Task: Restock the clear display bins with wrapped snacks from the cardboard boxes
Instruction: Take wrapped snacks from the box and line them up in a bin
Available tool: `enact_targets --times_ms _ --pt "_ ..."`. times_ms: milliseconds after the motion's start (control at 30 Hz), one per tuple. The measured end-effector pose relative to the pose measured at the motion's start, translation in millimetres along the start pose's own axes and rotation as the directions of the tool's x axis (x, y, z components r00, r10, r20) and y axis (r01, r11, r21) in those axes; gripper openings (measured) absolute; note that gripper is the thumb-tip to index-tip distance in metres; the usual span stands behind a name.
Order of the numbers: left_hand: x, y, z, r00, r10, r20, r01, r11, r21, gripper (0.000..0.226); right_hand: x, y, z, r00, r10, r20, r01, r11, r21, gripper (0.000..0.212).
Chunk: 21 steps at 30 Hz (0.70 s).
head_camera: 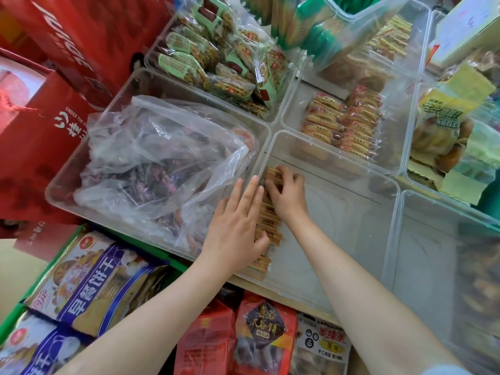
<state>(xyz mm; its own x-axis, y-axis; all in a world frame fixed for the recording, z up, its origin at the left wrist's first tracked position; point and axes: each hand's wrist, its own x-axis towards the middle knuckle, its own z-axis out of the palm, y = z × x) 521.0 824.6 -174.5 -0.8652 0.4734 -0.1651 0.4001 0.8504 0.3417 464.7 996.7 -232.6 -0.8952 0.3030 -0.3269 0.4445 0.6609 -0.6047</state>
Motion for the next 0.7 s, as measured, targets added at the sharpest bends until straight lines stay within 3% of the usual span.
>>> enact_targets --times_ms 100,267,400,533,633,700 --pt "0 0 1 1.000 -0.001 -0.001 0.001 1.000 0.002 0.089 2 -2 11 0.997 0.024 -0.078 -0.023 1.000 0.018 0.048" --pt "0 1 0 1.000 -0.004 0.019 0.004 1.000 -0.015 0.089 -4 -3 15 0.995 0.092 -0.040 -0.101 0.924 -0.368 0.063" --pt "-1 1 -4 0.999 -0.008 0.048 0.009 1.000 -0.016 0.089 -23 -10 8 0.994 0.083 0.065 -0.043 0.878 -0.476 0.067" --pt "-1 1 -10 0.998 -0.020 0.066 0.022 0.999 -0.040 0.086 -54 -12 -26 0.983 0.040 0.181 0.047 0.889 -0.456 0.060" --pt "-4 1 -17 0.997 -0.031 0.075 0.032 0.999 -0.010 0.088 -94 -8 -69 0.968 -0.057 0.245 0.132 0.944 -0.303 0.042" --pt "-7 7 -23 0.995 -0.069 0.076 0.068 0.998 0.006 0.089 -129 0 -105 0.970 -0.111 0.216 0.160 0.961 -0.225 0.032"
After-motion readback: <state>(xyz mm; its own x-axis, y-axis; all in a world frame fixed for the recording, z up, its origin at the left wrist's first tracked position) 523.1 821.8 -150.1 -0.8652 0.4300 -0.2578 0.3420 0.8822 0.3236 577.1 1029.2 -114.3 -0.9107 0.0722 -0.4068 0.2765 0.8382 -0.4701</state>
